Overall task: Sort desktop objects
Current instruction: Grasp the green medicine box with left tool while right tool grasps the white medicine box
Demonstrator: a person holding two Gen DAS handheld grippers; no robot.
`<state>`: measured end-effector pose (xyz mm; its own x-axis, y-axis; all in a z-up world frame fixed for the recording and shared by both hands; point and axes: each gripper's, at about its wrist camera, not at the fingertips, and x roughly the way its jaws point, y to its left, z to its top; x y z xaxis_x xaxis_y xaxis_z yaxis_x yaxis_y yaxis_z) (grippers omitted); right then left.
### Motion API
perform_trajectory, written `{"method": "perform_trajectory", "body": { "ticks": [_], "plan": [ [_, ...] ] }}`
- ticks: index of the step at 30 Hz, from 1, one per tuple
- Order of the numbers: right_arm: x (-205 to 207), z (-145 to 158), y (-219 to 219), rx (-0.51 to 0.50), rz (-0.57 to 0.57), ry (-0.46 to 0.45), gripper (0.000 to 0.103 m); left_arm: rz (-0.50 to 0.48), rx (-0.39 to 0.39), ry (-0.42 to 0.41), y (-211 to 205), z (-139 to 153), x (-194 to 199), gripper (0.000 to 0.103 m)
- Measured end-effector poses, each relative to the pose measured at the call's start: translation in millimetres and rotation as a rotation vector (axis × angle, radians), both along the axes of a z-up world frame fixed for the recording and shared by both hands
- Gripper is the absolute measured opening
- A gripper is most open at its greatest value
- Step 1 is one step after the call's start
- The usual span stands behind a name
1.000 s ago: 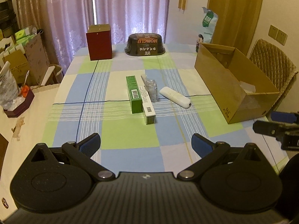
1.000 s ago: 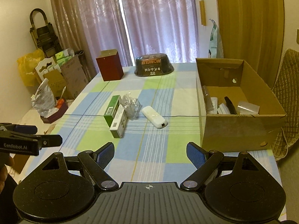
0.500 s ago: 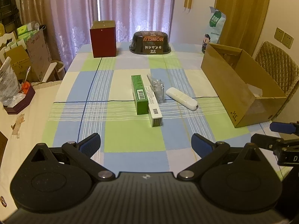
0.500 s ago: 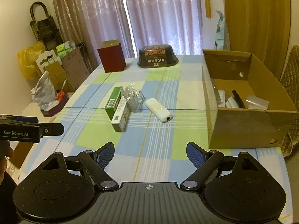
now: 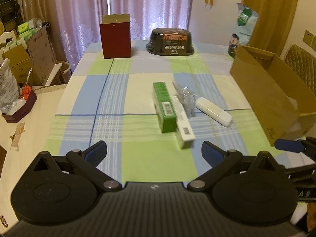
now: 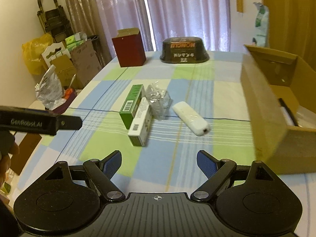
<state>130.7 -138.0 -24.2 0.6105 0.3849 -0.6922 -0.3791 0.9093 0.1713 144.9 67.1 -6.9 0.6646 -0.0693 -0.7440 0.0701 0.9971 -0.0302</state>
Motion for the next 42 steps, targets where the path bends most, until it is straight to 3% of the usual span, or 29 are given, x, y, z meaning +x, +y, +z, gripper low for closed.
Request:
{"method": "perform_trajectory", "body": {
  "ticks": [5,7,14,17,19,21,27,35,37,40,42],
  "plan": [
    [24,-24,28,-0.005,0.025,0.005,0.084,0.014,-0.033,-0.014,17,-13,33,0.098],
    [34,-35,40,-0.02,0.044,0.014,0.066,0.025,-0.039,-0.017,23,-19,44,0.098],
    [65,-65,70,-0.038,0.059,0.032,0.064,0.037,-0.062,-0.01,37,-40,71,0.098],
    [74,-72,80,-0.057,0.078,0.026,0.048,0.038,-0.077,-0.006,39,-46,77,0.095],
    [79,-76,84,-0.067,0.076,0.025,0.046,0.037,-0.086,-0.005,38,-50,79,0.093],
    [82,-78,85,-0.076,0.074,0.024,0.033,0.03,-0.093,-0.005,36,-53,81,0.092],
    [78,-71,69,-0.095,0.055,0.02,0.025,-0.027,-0.113,-0.024,16,-54,92,0.088],
    [37,-63,29,-0.148,0.088,-0.002,0.025,-0.094,-0.047,0.008,-23,-70,122,0.063],
    [30,-63,22,-0.159,0.084,-0.006,0.025,-0.099,-0.02,0.026,-30,-76,129,0.048],
    [24,-68,14,-0.157,0.081,0.009,0.025,-0.106,0.009,0.047,-35,-85,135,0.034],
    [24,-70,13,-0.154,0.08,0.012,0.025,-0.11,0.026,0.054,-37,-88,135,0.032]
  ]
}}
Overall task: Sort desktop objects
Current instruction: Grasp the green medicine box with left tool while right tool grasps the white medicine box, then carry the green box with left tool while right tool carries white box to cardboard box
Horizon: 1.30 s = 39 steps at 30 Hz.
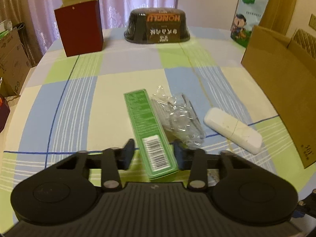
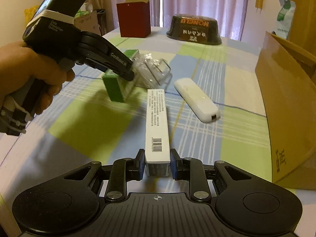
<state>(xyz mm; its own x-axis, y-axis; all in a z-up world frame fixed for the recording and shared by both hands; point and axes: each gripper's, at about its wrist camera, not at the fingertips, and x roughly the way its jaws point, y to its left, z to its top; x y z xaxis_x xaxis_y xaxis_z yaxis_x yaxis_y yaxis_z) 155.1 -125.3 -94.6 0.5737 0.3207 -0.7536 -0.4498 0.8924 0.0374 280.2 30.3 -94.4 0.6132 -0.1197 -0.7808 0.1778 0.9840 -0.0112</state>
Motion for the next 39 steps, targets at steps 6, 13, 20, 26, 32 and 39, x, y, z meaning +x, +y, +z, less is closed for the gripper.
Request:
{"method": "perform_trajectory", "body": {
  "ticks": [6,13,20,26,32,39],
  "plan": [
    [10,-2,5,0.002,0.011,0.006,0.025,0.0,0.005,0.032,9,7,-27,0.025],
    [28,-10,18,-0.019,0.04,-0.018,0.062,0.002,-0.003,0.064,8,11,-91,0.025],
    [46,-16,28,-0.048,0.067,-0.029,0.061,-0.01,0.009,0.053,6,9,-94,0.032],
    [52,-17,27,-0.041,0.065,-0.019,0.061,-0.024,0.033,0.044,3,3,-80,0.033],
    [51,-13,22,-0.031,0.055,0.017,0.025,-0.038,0.057,0.069,0,0,-83,0.025],
    [20,17,-1,0.004,-0.002,0.01,0.025,-0.054,0.051,0.07,-7,18,-111,0.025]
  ]
}}
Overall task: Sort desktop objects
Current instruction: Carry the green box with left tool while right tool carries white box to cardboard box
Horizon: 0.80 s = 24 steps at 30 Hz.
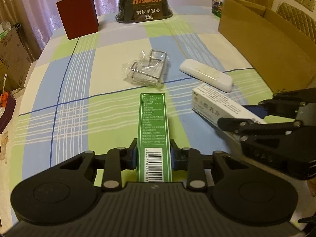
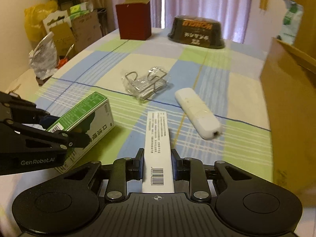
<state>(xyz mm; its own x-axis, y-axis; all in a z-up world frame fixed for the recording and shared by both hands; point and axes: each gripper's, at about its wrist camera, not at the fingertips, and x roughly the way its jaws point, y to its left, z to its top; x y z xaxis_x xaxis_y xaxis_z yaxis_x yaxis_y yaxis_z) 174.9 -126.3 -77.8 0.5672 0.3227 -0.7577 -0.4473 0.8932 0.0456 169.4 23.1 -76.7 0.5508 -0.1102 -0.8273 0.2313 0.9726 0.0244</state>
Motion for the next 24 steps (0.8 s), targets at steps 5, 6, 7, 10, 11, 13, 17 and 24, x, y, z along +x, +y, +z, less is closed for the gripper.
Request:
{"method": "perform_trajectory", "body": {
  "ticks": [5,6,7,10,11,13,17,24],
  "plan": [
    [-30,25,-24,0.032,-0.043,-0.005,0.025,0.001,-0.031,-0.006,-11,19,-28,0.025],
    [-36,30,-29,0.039,-0.052,-0.007,0.025,0.001,-0.037,-0.009,-13,23,-33,0.025],
    [-42,35,-34,0.045,-0.062,-0.009,0.025,0.001,-0.043,-0.013,-16,27,-39,0.025],
    [-57,49,-47,0.06,-0.091,-0.015,0.025,-0.001,-0.05,-0.023,-25,39,-53,0.025],
    [-62,54,-50,0.063,-0.098,-0.019,0.025,-0.004,-0.052,-0.027,-27,43,-58,0.025],
    [-70,62,-57,0.069,-0.111,-0.028,0.025,-0.01,-0.056,-0.036,-33,51,-66,0.025],
    [-85,78,-71,0.082,-0.134,-0.049,0.025,-0.026,-0.058,-0.053,-44,65,-82,0.025],
    [-102,97,-93,0.101,-0.174,-0.085,0.025,-0.058,-0.061,-0.066,-62,80,-101,0.025]
  ]
}}
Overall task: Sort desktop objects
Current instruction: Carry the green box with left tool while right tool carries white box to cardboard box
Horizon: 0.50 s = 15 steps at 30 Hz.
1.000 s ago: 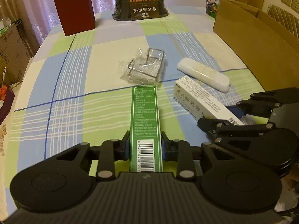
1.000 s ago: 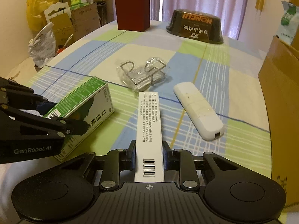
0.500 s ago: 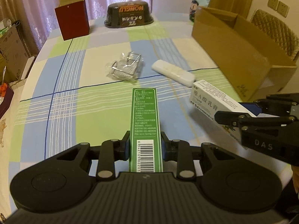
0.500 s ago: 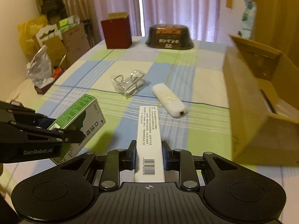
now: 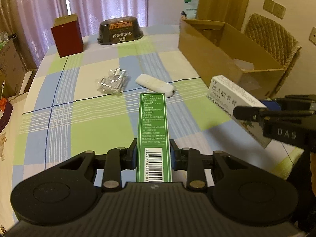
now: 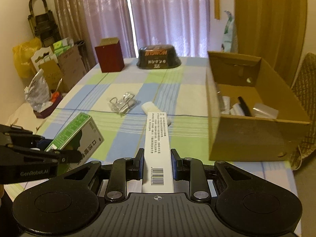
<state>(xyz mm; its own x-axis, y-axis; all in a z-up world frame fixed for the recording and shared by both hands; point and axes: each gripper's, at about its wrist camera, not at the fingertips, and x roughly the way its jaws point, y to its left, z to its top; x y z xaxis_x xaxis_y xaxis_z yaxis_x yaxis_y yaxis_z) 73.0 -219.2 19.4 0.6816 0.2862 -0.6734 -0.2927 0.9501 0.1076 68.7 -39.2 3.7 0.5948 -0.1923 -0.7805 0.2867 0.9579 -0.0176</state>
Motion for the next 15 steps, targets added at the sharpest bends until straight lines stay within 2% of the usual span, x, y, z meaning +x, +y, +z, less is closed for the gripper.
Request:
{"method": "perform_trajectory", "body": {
  "ticks": [15],
  "plan": [
    [-12,27,-50,0.005,-0.111,-0.055,0.025,-0.087,-0.01,-0.042,-42,22,-3,0.025]
  ]
}}
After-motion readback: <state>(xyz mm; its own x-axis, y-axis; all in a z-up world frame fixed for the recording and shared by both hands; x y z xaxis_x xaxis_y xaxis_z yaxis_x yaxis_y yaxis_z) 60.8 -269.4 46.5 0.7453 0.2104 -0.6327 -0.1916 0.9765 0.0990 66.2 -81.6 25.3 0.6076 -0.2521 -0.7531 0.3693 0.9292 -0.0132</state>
